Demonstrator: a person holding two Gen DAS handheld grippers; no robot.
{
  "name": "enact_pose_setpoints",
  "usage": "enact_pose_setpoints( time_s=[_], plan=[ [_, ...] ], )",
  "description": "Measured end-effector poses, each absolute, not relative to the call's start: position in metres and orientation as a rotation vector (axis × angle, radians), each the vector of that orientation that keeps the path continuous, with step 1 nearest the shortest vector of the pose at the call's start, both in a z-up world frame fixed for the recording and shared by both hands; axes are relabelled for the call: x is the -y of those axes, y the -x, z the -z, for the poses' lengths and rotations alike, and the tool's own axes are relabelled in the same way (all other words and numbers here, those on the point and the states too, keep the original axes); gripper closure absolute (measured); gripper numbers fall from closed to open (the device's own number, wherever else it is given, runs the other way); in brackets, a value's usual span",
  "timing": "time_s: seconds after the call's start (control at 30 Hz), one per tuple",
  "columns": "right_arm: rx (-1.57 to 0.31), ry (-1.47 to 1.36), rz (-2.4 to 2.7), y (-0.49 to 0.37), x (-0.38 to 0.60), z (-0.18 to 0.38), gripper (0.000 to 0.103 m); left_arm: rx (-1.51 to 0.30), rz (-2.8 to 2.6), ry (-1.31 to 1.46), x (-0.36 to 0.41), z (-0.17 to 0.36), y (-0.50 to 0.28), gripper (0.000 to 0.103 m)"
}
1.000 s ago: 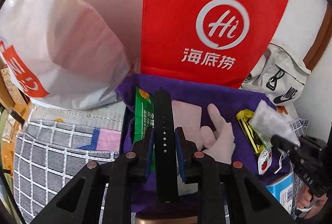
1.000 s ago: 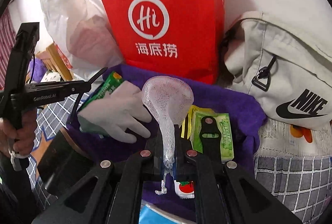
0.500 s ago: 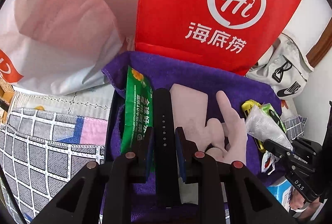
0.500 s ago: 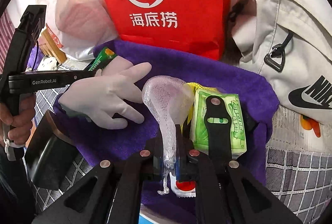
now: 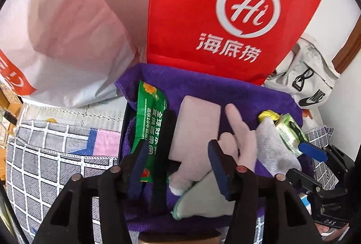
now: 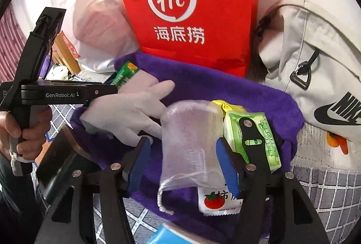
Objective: Organize soft objects
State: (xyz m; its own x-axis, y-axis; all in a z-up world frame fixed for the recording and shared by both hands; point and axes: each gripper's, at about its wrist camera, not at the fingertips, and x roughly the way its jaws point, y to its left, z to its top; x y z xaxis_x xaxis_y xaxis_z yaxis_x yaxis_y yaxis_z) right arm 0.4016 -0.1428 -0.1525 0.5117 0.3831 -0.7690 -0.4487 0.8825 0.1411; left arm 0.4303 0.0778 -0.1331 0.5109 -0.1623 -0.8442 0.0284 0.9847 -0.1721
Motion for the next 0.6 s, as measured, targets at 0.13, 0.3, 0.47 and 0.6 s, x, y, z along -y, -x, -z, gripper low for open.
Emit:
enact_pose_setpoints(
  time_s=[0.13, 0.3, 0.47, 0.6],
  plan=[
    [-0.868, 0.066, -0.477, -0.390, 0.142, 0.133, 0.023, -1.015, 0.108, 0.114, -0.070, 0.121, -0.416, 0.041],
    [-0.847, 0.073, -0.433, -0.369, 0.142, 0.113, 0.020, -1.003, 0.092, 0.073, -0.063, 0.100, -0.390, 0.032],
    [-0.856, 0.020, -0.401, -0.338, 0.154, 0.098, 0.020, -0.996, 0.080, 0.068, -0.058, 0.076, -0.354, 0.028],
    [-0.840, 0.008, -0.369, -0.306, 0.160, 0.086, 0.020, -0.968, 0.072, 0.061, -0.049, 0.059, -0.317, 0.026]
  ],
)
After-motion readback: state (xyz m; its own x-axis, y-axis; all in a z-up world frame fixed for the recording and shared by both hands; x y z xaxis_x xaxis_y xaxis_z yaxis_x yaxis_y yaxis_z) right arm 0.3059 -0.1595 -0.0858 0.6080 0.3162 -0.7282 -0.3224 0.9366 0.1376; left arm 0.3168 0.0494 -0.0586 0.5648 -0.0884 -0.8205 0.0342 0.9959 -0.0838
